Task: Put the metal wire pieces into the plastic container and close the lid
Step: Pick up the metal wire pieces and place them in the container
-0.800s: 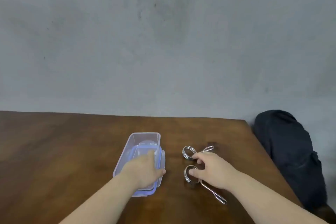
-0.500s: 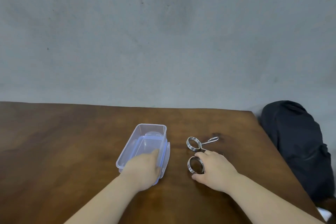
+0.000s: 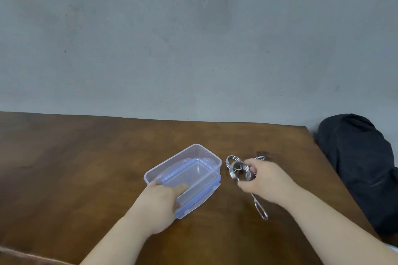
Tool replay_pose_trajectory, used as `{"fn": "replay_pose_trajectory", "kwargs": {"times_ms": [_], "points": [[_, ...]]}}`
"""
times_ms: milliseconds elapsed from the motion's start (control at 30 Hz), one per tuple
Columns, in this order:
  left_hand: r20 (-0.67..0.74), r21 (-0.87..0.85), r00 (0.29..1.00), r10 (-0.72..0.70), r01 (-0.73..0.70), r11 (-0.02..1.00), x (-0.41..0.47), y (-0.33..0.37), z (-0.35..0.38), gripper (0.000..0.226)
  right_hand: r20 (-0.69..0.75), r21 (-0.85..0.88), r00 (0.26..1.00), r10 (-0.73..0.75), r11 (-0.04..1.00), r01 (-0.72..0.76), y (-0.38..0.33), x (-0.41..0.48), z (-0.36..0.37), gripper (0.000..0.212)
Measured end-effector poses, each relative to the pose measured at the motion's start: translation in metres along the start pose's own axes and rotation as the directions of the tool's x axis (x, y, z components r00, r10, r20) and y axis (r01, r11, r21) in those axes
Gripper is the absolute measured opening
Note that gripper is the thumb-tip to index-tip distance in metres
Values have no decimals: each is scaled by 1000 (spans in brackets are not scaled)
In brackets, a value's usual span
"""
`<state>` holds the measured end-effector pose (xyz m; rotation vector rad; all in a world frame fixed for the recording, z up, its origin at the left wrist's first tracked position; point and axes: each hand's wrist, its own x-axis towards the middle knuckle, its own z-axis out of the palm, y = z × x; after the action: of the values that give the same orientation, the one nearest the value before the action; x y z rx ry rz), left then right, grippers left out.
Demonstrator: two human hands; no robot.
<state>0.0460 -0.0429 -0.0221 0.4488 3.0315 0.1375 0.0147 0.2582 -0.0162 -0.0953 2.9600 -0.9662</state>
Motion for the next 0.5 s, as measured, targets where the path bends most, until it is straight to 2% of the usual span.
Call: {"fn": "replay_pose_trajectory", "kwargs": {"times_ms": [100,200,300,400,467,500], "points": [[37,-10,997,61,-61,998,-4,-7,-2,74,-75,152,996,-55,986,66,-20,2,-23,22],[84,-4,993,88,-88,996,-5,-14,0,79,-66,113,987,-148,981,154,-43,5,-38,38],[70,-93,981,181,-175,980,-2,-18,3,66,-6,82,975,-222,972,222,-63,8,-42,35],[-105,-146,962,251,-265,953,-3,-19,6,55,48,-13,962,-270,963,271,-75,14,-35,40],[-250,-327,951,181,-258,909,-7,-23,10,65,101,-82,951,-294,950,302,-84,19,-30,41],[-275,-423,954,118,-231,876,-8,-26,14,74,133,-122,941,-313,936,329,-88,22,-27,37]]}}
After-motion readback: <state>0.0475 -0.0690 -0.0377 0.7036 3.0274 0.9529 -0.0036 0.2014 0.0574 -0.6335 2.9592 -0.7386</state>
